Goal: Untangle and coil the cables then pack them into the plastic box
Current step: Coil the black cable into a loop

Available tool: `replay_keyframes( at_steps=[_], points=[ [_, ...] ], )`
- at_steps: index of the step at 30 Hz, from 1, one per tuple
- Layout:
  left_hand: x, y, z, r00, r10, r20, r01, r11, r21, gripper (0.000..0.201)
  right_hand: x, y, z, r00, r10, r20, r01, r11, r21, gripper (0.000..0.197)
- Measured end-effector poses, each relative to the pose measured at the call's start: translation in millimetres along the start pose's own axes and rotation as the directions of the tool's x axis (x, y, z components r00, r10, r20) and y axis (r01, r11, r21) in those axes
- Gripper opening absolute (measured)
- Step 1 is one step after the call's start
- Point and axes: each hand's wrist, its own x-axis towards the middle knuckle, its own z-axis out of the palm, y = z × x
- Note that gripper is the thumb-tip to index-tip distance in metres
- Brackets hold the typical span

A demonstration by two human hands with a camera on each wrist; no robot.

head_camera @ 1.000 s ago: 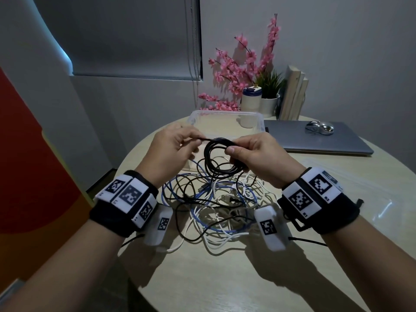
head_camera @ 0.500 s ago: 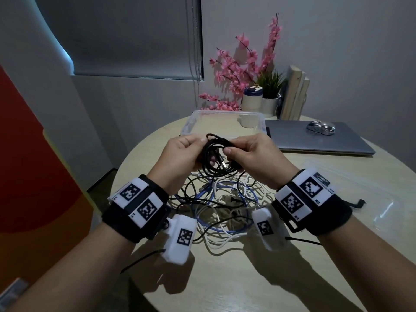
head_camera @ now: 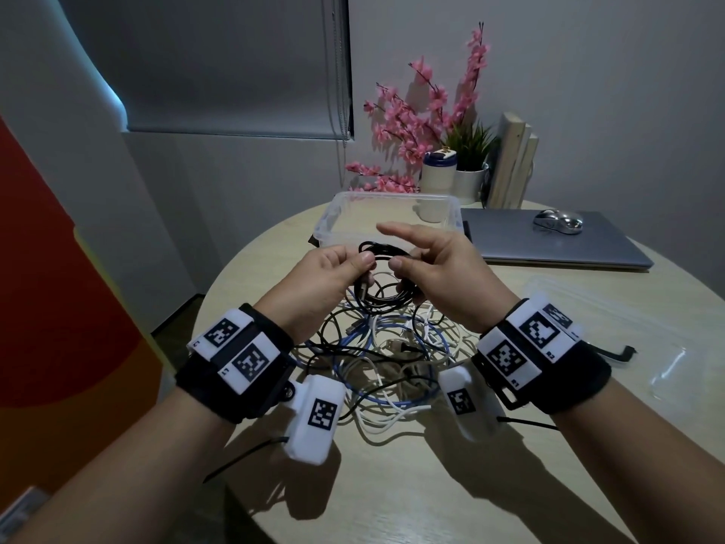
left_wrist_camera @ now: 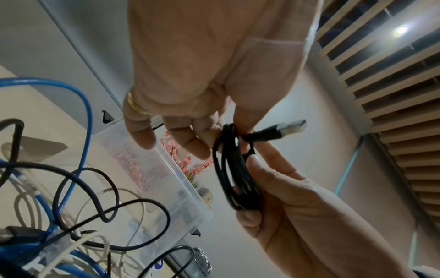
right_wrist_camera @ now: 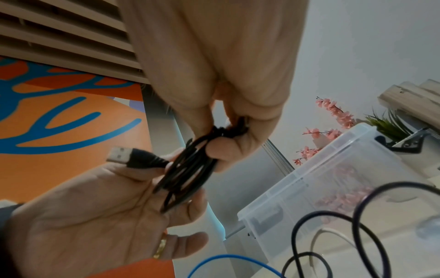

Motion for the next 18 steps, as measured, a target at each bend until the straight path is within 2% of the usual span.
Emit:
replay_keyframes(
  at_steps=[3,7,13,16,18],
  points=[
    [-0.5,-1.3,1.5,0.999,-0.029,0.026,0.027,0.997,0.071,0.026,-2.0,-1.7,0.9,0.999,-0.009,0.038,0.008,1.000,0.021,0.050],
    [-1.2,-0.7,2.2,0.997,-0.045,0.060,0.038,0.994,0.101,0.031,-1.2,0.2,2.1,0.997,-0.033,0.063,0.037,0.998,-0.059,0.060],
    [-4.9,0.4,-0.9,0.982,-0.063,0.176,0.033,0.985,0.168,0.021,-0.9,1.1,2.3,0.999,-0.030,0.045,0.035,0.992,-0.123,0.048],
    [-4.7,1.0,-4.0,0.982,-0.025,0.189,0.003,0.994,0.112,0.017,-2.0,-1.9,2.2,0.998,-0.046,0.036,0.049,0.994,-0.094,0.051],
    [-4.8,1.9,-3.0,0.990,0.019,0.139,-0.027,0.998,0.050,0.008,-2.1,-2.6,3.5,0.997,-0.062,0.042,0.064,0.996,-0.058,0.056]
  ],
)
